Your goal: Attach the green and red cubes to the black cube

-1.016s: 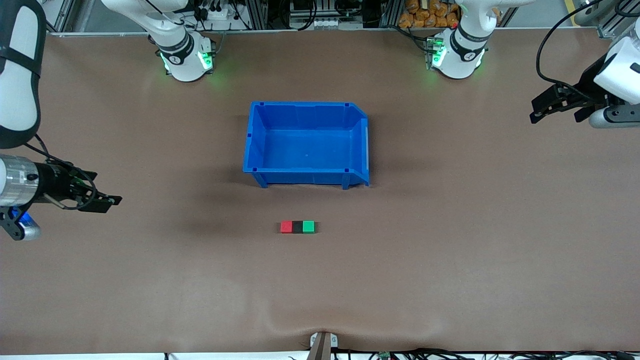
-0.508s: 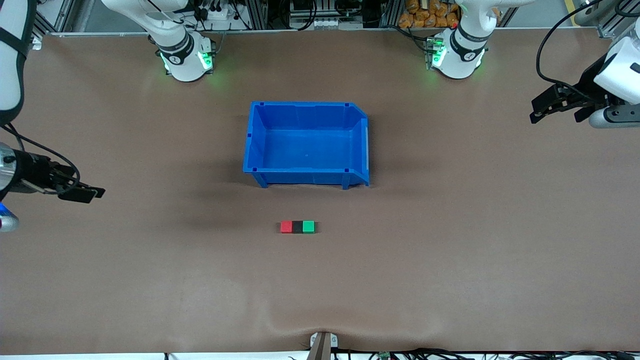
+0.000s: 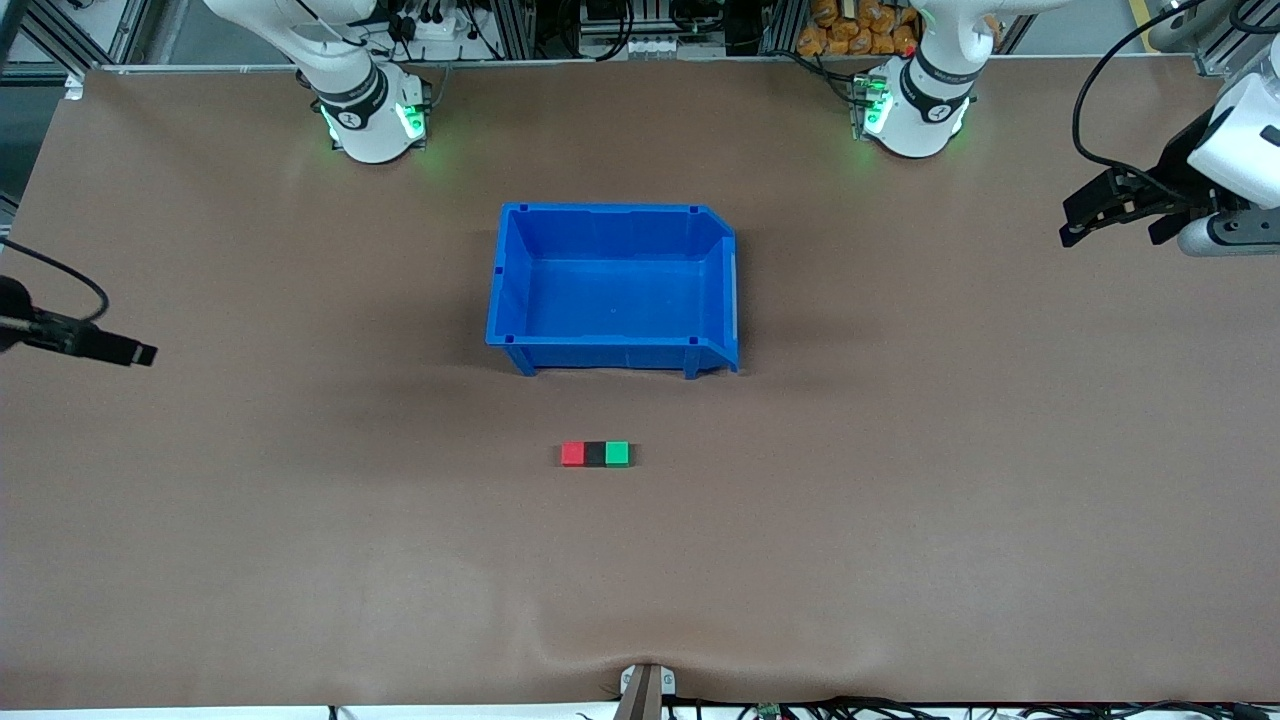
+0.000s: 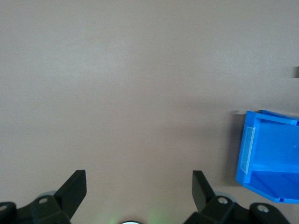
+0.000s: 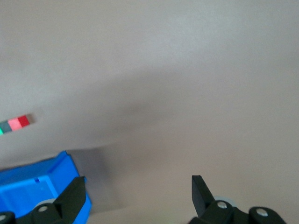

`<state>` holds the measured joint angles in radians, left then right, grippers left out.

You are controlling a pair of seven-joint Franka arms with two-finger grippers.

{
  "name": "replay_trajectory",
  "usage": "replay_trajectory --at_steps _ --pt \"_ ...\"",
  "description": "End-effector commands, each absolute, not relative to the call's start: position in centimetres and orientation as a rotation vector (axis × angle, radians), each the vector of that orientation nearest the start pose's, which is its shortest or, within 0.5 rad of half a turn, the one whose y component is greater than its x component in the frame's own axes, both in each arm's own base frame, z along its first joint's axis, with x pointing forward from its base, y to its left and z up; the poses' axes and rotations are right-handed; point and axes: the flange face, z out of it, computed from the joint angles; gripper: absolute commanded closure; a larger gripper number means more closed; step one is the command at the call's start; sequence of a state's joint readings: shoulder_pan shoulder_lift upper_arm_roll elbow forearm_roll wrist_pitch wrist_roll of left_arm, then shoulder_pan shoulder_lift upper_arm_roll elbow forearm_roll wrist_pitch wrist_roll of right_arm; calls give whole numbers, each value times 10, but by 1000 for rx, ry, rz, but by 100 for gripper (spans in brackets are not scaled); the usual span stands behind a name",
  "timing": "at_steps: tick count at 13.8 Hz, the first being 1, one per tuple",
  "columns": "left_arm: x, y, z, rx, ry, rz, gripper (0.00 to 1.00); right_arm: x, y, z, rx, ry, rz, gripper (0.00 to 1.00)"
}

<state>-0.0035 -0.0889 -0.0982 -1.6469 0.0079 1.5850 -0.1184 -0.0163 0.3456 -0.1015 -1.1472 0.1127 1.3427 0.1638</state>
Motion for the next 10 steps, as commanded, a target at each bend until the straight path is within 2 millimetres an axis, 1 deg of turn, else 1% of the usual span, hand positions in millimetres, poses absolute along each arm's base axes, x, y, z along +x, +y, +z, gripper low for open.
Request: replay_trajectory --at_steps 1,4,7,10 --pt "527 -57 641 -3142 -20 -43 0 609 -47 624 -3052 322 197 0" --pt "527 -57 641 -3142 -20 -43 0 592 -44 634 -3065 307 184 0" --pt "527 -56 641 -3142 -27 -43 0 580 -47 639 -3068 255 185 0" --pt "528 -57 642 -3140 -24 -58 0 561 -42 645 -3072 230 174 0"
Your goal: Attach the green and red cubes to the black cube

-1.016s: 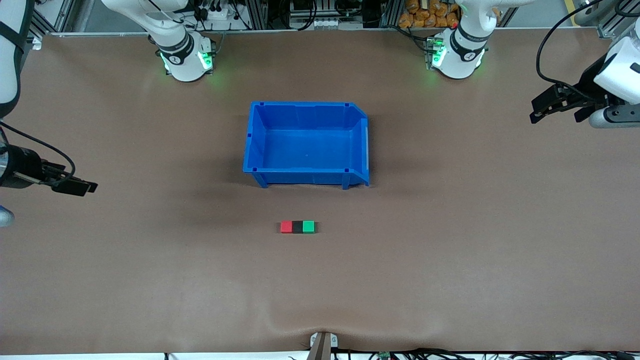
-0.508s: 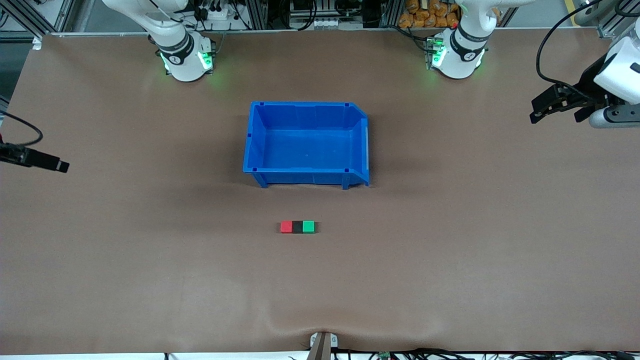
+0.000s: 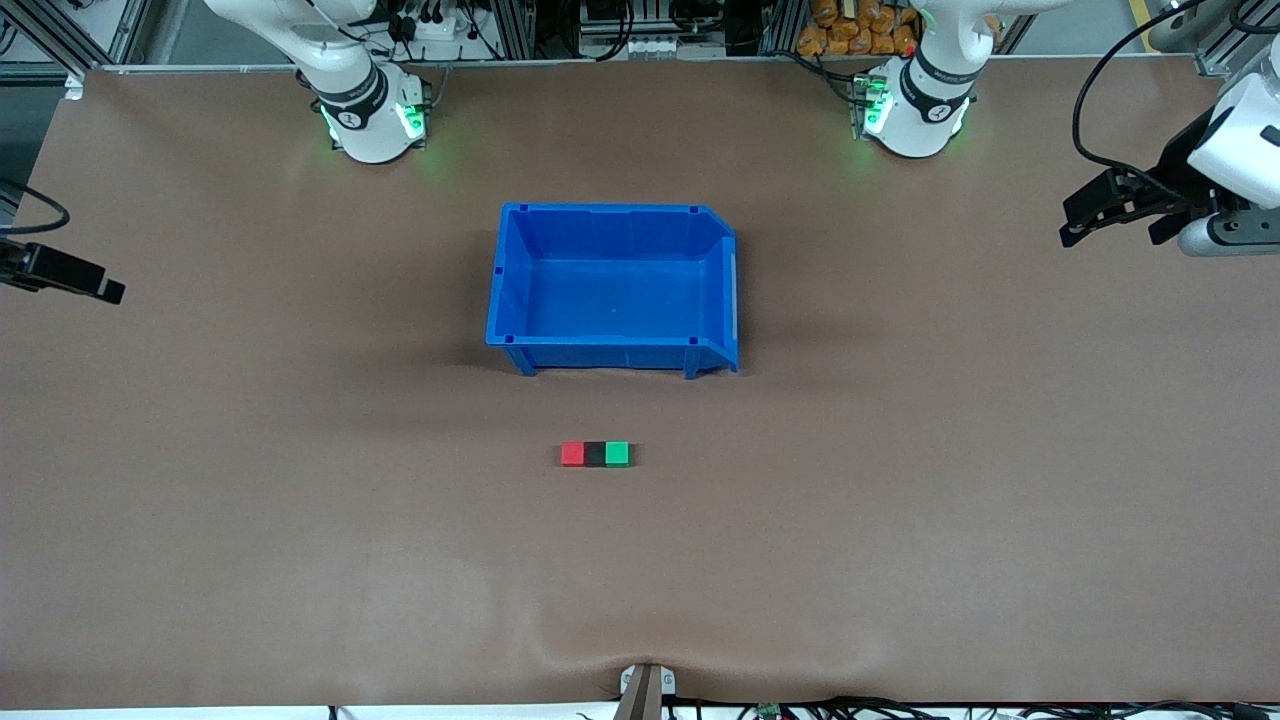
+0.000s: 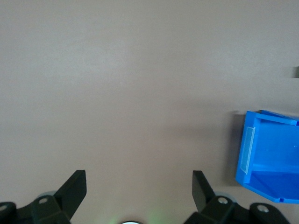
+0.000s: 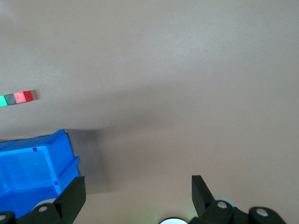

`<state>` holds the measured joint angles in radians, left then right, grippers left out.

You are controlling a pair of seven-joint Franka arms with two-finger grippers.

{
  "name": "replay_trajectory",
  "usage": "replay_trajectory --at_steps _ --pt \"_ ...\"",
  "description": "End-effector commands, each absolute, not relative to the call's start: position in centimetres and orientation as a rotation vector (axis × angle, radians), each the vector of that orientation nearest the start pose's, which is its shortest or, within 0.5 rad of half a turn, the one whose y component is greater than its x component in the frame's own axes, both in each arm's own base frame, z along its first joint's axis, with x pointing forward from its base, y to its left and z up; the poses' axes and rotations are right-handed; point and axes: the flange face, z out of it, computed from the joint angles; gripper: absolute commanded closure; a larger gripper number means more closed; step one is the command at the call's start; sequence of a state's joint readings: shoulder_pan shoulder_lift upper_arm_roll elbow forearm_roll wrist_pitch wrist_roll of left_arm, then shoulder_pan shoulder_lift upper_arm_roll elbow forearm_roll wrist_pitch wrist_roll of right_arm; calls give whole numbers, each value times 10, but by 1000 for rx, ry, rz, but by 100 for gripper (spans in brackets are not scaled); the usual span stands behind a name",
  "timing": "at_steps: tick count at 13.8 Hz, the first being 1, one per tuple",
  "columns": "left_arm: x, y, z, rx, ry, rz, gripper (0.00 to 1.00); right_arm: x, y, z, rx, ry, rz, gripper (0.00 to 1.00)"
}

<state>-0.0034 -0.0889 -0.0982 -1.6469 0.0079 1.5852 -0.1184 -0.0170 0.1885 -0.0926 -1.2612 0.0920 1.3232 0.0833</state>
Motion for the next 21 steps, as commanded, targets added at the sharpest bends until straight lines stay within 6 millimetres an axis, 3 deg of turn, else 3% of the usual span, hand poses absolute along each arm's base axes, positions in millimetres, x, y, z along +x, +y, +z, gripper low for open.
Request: replay_trajectory --at_steps 1,4,8,13,16,21 --pt "529 -57 642 -3143 -27 -57 0 554 -43 646 -3086 234 156 0" --pt "536 -58 643 -3146 -26 -64 0 533 -43 643 -3084 230 127 0" --pt "542 -59 643 -3141 2 -70 0 524 -39 652 -3101 185 99 0" --pt "552 -56 639 -3149 -14 -57 0 526 -33 652 -3105 153 90 0" --pt "551 -59 639 -3145 -14 -55 0 526 -31 653 -3129 -10 81 0" --pt "551 -60 639 -3140 -12 -58 0 526 -37 653 -3143 1 83 0"
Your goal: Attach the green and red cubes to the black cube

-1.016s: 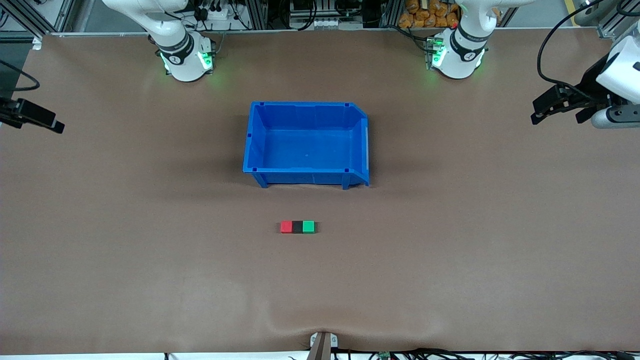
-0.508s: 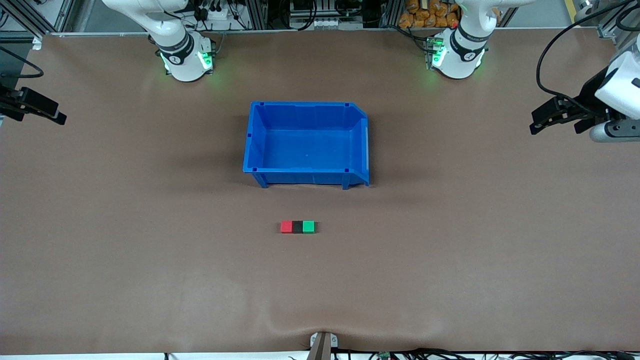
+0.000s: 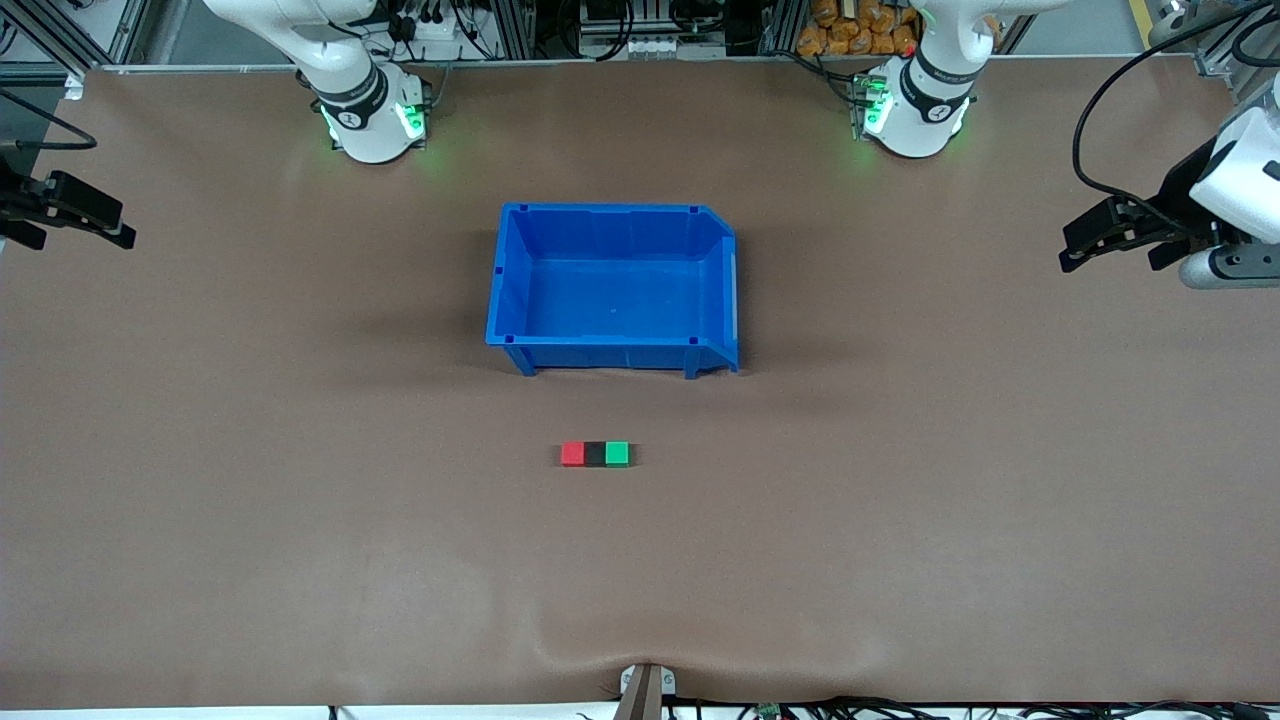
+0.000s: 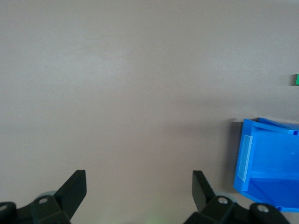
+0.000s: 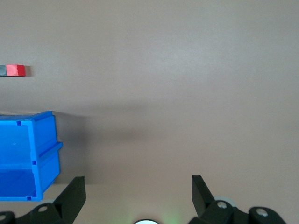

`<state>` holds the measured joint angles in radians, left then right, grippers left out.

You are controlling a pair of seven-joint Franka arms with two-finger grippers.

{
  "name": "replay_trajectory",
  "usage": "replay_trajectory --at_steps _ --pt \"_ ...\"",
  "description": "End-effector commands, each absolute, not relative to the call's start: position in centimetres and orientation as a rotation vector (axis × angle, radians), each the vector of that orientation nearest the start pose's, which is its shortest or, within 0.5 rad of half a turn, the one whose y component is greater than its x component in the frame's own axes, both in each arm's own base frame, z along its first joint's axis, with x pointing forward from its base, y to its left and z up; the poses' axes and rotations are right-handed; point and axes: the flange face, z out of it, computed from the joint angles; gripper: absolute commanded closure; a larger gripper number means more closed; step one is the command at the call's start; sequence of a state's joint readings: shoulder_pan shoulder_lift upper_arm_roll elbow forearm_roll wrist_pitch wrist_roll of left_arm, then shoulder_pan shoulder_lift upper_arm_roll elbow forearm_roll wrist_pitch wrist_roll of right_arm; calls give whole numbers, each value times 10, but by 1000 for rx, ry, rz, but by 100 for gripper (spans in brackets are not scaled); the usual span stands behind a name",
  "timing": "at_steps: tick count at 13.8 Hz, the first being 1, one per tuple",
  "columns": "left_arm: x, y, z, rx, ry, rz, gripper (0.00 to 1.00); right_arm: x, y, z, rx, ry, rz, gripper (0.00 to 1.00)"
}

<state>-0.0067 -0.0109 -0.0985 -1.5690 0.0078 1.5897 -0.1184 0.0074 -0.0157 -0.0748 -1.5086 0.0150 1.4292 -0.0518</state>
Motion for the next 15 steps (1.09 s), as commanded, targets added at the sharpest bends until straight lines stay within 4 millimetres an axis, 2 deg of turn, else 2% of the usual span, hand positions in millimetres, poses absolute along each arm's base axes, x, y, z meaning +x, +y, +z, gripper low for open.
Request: replay_trajectory --at_steps 1,10,15 --pt "551 -60 639 -3140 -14 -56 0 526 -38 653 -3143 6 85 0" --pt "553 -62 633 -3141 -17 -34 0 526 -41 651 -3142 13 95 0" --pt "552 -71 634 -3142 -24 -36 0 527 -41 650 -3142 13 97 0"
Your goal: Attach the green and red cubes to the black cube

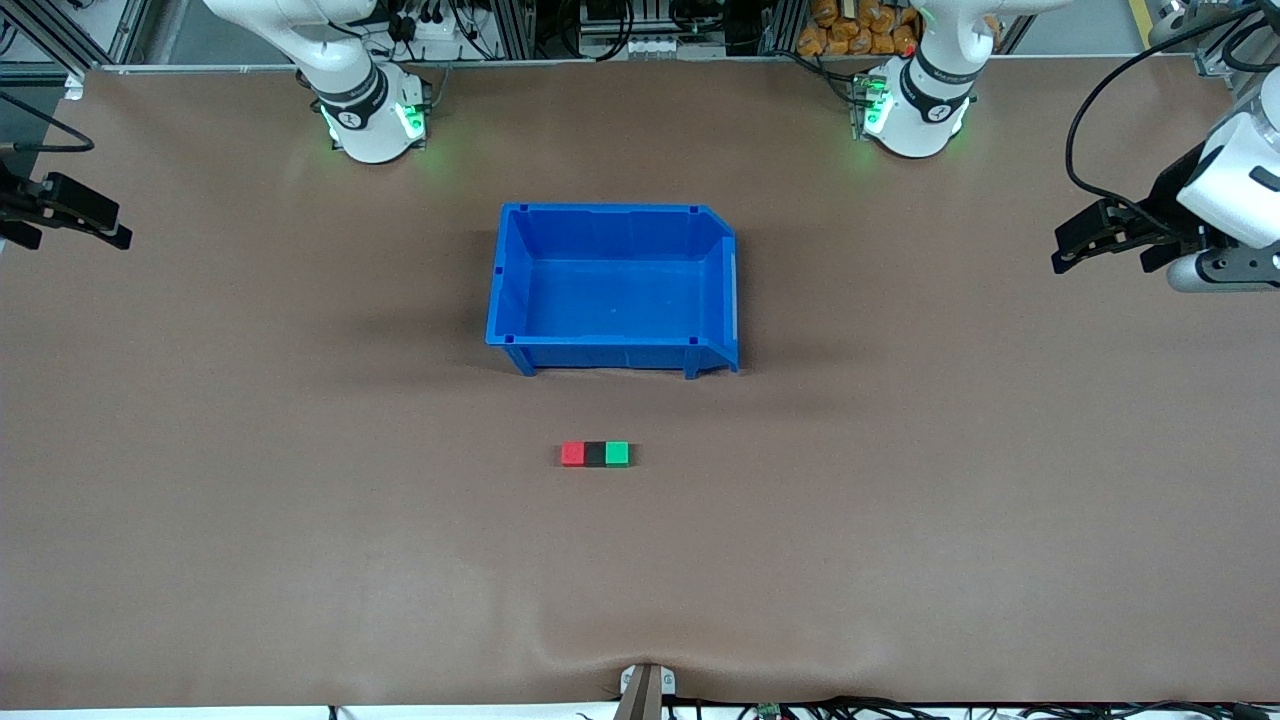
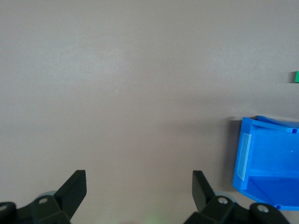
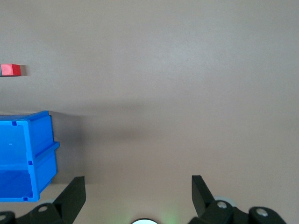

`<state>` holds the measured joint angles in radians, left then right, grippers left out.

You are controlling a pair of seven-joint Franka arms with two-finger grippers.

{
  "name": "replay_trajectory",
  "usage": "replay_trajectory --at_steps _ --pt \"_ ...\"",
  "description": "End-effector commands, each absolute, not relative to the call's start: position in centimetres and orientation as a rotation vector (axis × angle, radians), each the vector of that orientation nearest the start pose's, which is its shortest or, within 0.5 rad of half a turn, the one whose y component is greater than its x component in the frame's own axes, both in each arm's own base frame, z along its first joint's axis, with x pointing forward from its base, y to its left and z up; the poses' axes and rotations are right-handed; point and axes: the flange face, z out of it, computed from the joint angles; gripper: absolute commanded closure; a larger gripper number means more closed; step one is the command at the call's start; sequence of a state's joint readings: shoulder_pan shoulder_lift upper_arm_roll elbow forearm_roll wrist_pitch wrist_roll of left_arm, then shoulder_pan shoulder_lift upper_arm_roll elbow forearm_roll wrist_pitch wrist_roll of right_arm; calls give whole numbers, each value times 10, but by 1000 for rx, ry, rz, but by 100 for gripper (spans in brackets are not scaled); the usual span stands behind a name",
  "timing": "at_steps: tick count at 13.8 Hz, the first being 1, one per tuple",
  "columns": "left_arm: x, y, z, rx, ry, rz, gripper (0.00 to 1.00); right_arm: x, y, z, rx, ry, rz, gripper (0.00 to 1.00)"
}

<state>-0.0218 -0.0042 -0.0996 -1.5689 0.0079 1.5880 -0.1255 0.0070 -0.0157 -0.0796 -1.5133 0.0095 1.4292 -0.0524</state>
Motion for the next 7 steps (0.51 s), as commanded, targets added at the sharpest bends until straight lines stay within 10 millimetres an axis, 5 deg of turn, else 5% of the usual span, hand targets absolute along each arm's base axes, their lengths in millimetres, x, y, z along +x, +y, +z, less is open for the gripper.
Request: replay_trajectory --at_steps 1,7 --pt "552 -72 634 -3142 -38 -36 0 526 -41 650 -3142 13 99 0" --pt "550 -76 632 -3139 -51 -30 0 526 -41 649 -3141 13 102 0"
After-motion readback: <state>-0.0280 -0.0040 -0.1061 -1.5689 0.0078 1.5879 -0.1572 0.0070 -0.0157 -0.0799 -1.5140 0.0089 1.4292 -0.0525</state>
